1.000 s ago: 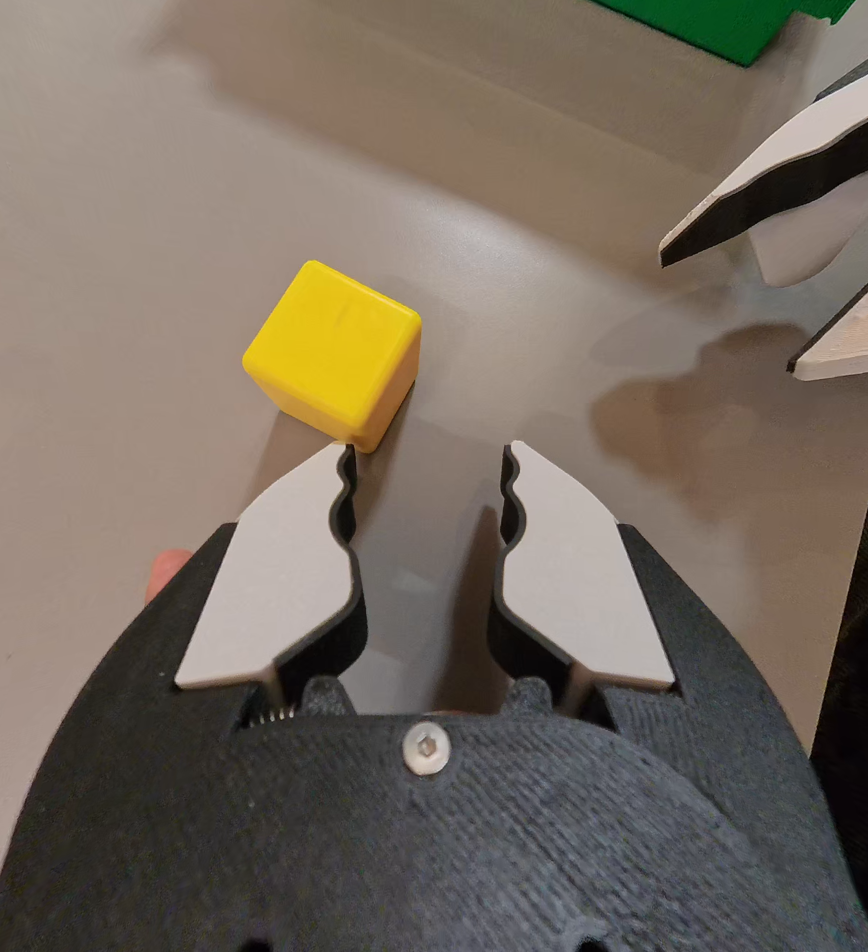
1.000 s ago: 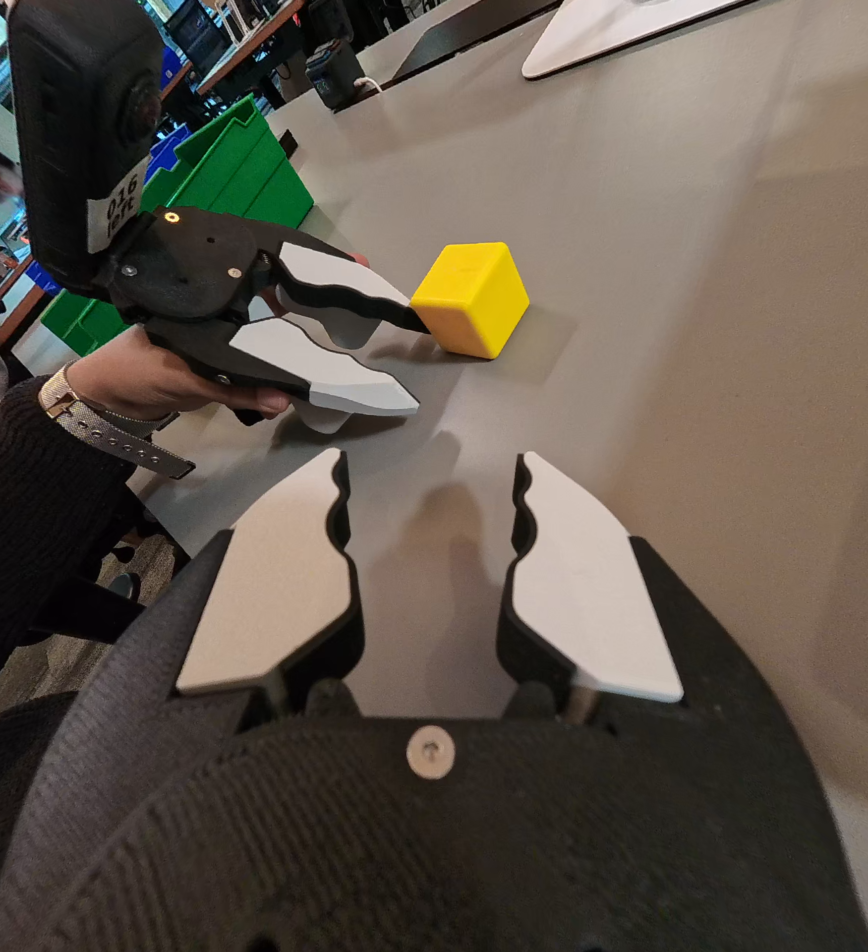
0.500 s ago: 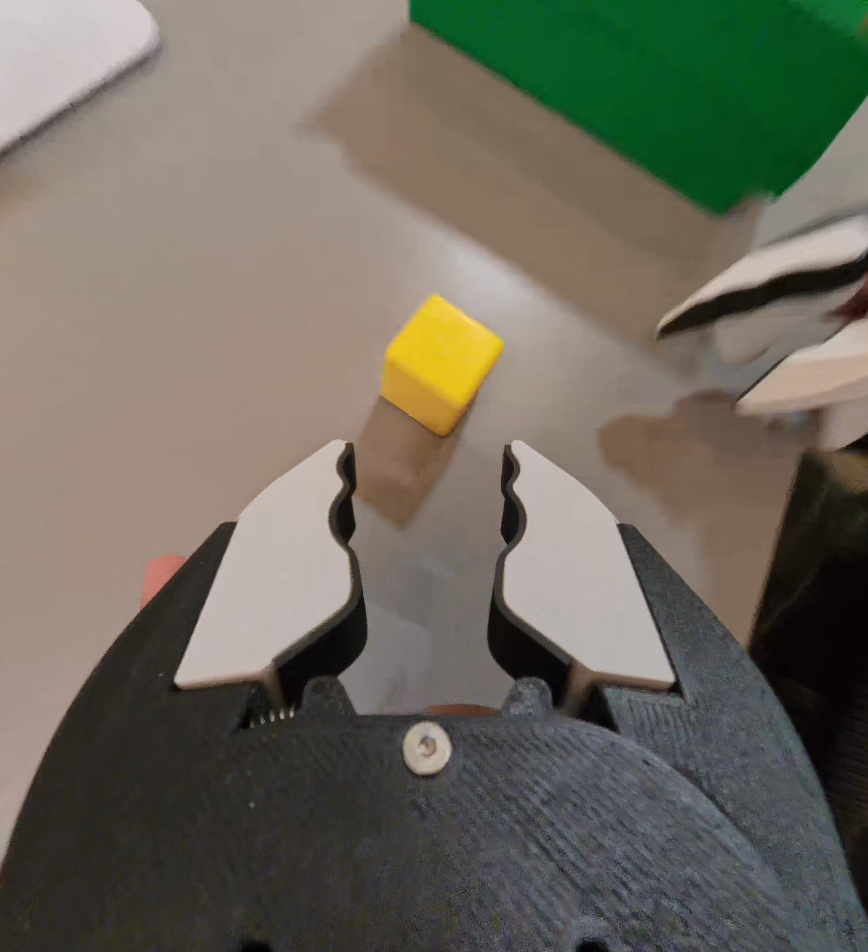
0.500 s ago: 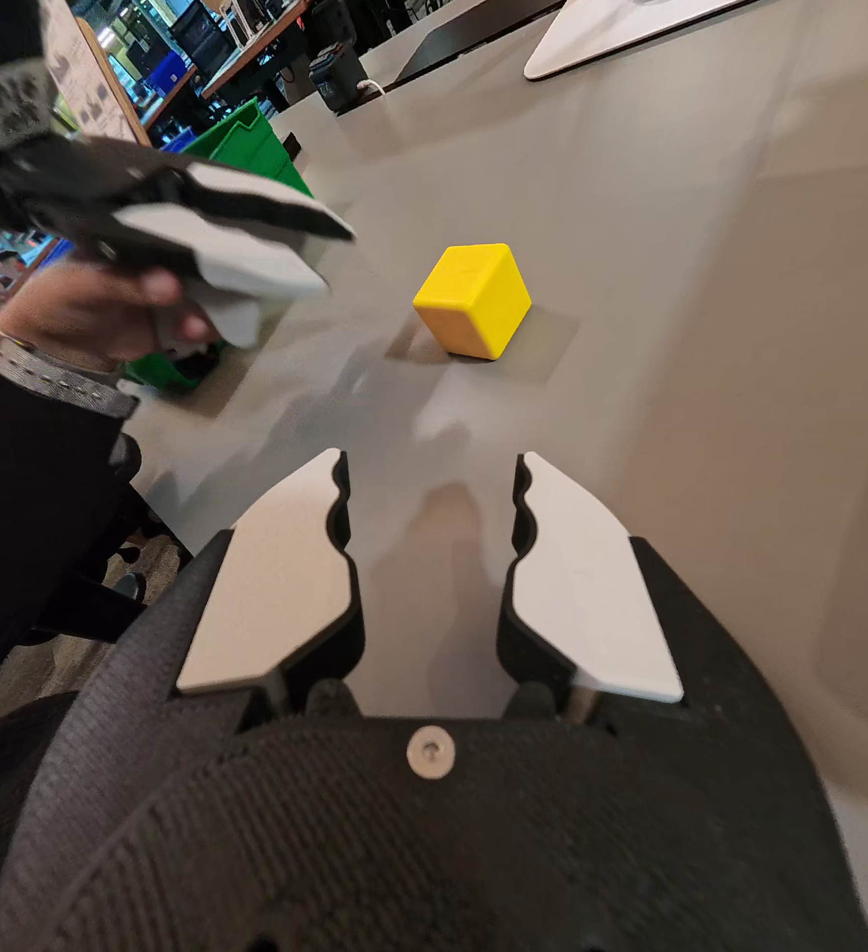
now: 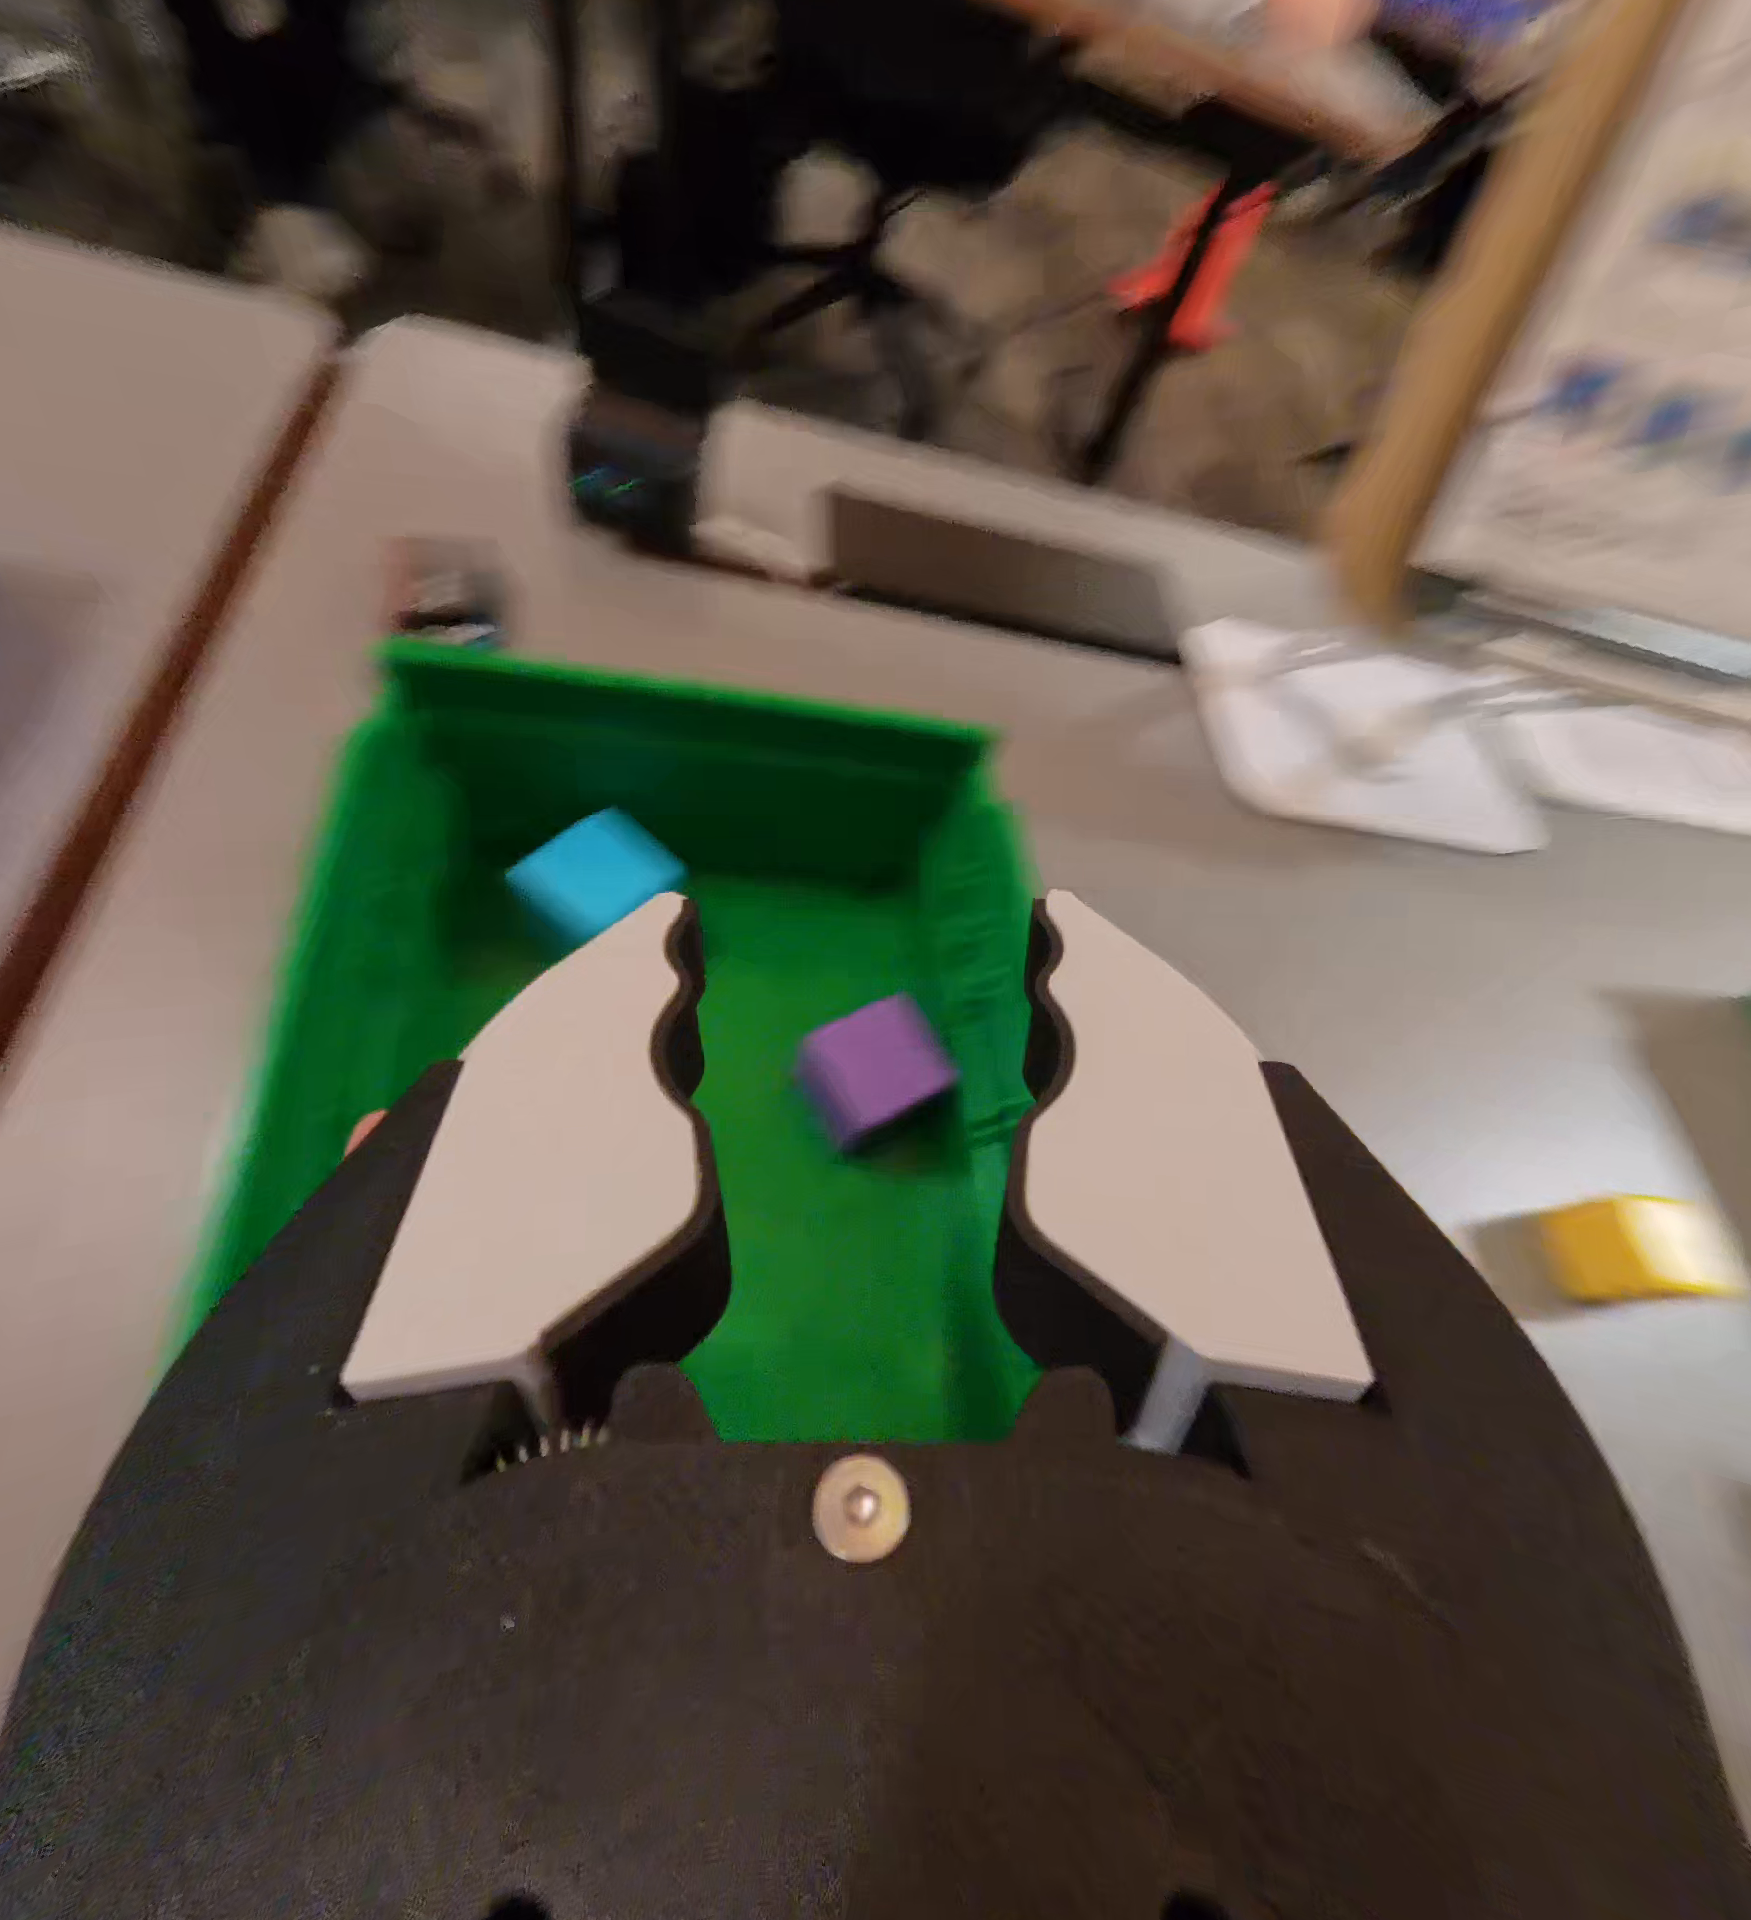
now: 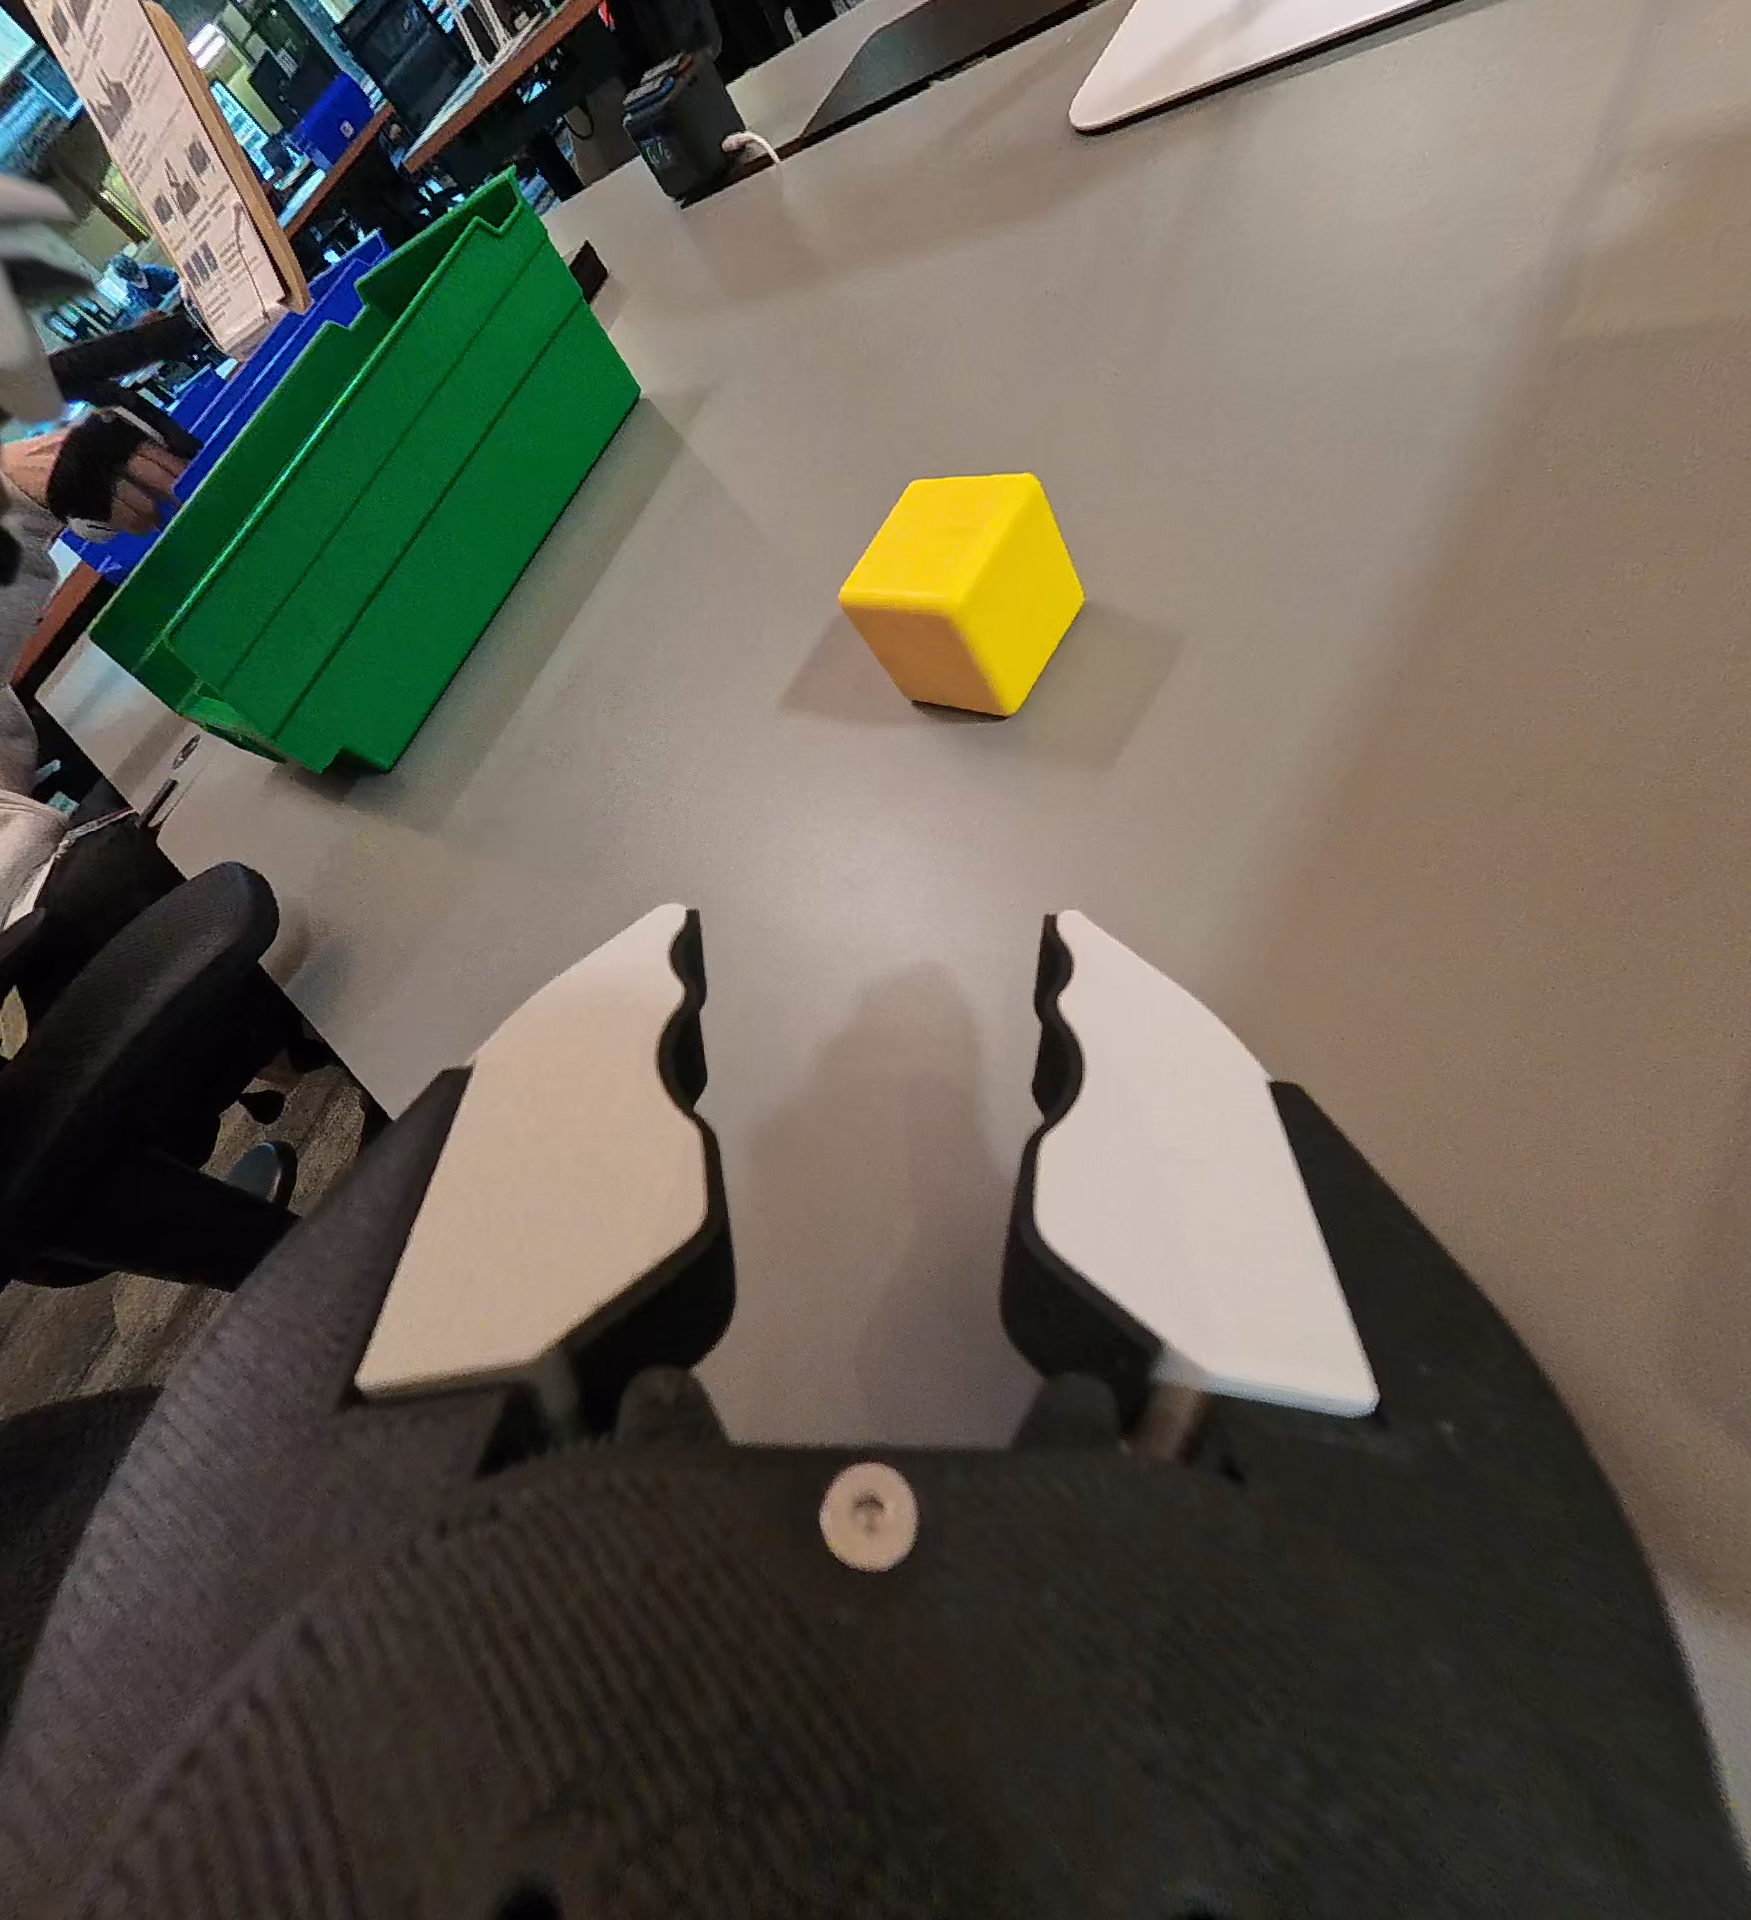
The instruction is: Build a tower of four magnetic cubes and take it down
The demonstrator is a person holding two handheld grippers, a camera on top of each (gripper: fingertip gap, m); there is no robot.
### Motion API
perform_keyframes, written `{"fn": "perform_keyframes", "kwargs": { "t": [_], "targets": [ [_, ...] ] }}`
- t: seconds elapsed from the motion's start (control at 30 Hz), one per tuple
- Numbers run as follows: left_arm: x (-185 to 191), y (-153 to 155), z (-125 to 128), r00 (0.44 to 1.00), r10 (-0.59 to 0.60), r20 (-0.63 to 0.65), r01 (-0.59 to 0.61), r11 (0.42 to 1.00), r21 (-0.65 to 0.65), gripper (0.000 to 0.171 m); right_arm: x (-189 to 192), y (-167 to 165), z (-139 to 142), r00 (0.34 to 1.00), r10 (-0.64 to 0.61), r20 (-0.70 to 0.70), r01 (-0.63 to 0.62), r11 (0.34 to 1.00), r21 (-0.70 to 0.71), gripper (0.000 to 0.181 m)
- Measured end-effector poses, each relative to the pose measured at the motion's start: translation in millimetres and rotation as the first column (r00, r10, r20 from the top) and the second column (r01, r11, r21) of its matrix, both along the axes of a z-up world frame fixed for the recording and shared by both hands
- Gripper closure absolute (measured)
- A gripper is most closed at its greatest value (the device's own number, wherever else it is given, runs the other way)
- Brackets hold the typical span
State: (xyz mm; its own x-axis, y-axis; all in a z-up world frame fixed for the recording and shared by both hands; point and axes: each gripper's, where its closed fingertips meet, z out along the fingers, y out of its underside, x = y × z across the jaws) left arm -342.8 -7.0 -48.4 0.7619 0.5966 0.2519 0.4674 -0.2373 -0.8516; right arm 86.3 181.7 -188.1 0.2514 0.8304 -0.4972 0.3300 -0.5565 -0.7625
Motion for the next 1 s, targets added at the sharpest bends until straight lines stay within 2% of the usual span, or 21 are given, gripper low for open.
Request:
{"fn": "perform_keyframes", "kwargs": {
  "t": [0.03,0.1,0.23,0.43,0.5,0.57,0.63,0.8,0.9,1.0],
  "targets": [
    [-15,-15,-18,0.998,0.059,-0.005,-0.060,0.995,-0.086,0.110,-1,0,0,1.000,0.002,0.002,-0.002,1.000,0.001,0.119],
    [-32,-31,-53,0.994,0.109,0.012,-0.105,0.974,-0.202,0.106,-2,-1,-1,1.000,0.006,0.005,-0.006,1.000,0.002,0.119],
    [-43,-36,-110,0.986,0.155,0.065,-0.125,0.935,-0.333,0.105,-3,-2,-2,1.000,0.012,0.010,-0.012,1.000,0.001,0.119],
    [-46,-47,-149,0.982,0.189,0.025,-0.146,0.831,-0.537,0.107,-2,0,-1,1.000,0.004,0.002,-0.004,1.000,-0.012,0.119],
    [-45,-51,-157,0.979,0.198,0.042,-0.140,0.813,-0.565,0.110,-1,1,-1,1.000,0.003,-0.003,-0.003,1.000,-0.020,0.119],
    [-43,-51,-161,0.981,0.185,0.049,-0.124,0.809,-0.574,0.111,-1,1,-1,1.000,0.003,-0.007,-0.003,1.000,-0.026,0.119],
    [-41,-50,-162,0.983,0.177,0.056,-0.112,0.808,-0.578,0.121,-2,0,-1,1.000,0.004,-0.007,-0.004,1.000,-0.026,0.119],
    [-39,-49,-160,0.988,0.137,0.074,-0.072,0.821,-0.566,0.122,-2,0,-1,1.000,0.004,-0.004,-0.004,1.000,-0.021,0.119],
    [-38,-47,-137,0.994,0.107,0.036,-0.070,0.837,-0.543,0.122,-2,0,-1,1.000,0.004,-0.004,-0.004,1.000,-0.022,0.119],
    [-33,-42,-94,0.996,0.055,-0.072,-0.085,0.851,-0.518,0.123,-2,0,-1,1.000,0.004,-0.004,-0.004,1.000,-0.024,0.119]
  ]
}}
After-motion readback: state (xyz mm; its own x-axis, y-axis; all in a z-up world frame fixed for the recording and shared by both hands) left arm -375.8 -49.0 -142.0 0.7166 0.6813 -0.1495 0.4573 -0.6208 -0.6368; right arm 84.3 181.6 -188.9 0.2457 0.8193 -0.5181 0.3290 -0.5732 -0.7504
